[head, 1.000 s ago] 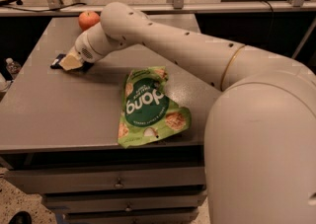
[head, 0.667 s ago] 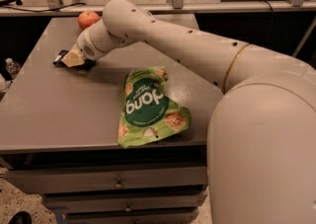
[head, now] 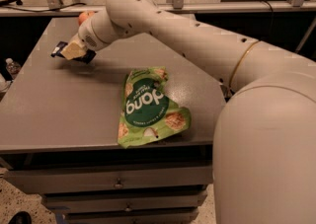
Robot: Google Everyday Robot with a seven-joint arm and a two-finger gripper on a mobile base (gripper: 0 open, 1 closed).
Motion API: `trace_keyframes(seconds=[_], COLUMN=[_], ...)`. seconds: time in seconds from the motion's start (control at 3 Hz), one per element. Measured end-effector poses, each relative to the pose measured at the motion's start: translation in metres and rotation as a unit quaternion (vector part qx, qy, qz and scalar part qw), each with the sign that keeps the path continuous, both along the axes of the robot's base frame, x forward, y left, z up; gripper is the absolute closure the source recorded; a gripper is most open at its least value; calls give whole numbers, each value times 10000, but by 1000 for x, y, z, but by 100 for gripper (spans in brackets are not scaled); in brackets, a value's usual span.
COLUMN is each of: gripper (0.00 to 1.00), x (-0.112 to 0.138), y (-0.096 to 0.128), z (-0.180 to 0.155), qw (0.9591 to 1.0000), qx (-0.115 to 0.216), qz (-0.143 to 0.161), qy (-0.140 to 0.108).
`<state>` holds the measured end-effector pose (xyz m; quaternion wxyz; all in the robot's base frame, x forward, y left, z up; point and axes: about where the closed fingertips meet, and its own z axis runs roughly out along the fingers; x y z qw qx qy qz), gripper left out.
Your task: Pick rxbar blueberry
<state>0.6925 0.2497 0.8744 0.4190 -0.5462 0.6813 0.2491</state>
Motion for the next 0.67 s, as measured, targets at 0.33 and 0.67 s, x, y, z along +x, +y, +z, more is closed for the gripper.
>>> trace_keyframes(seconds=[0.33,0.67], gripper=[100,100], x=[3,3], y=[-17,-17], z=[26,26], qw=[9998,9998], qx=[118,118], qz=[-37,-37], qy=[-145,-145])
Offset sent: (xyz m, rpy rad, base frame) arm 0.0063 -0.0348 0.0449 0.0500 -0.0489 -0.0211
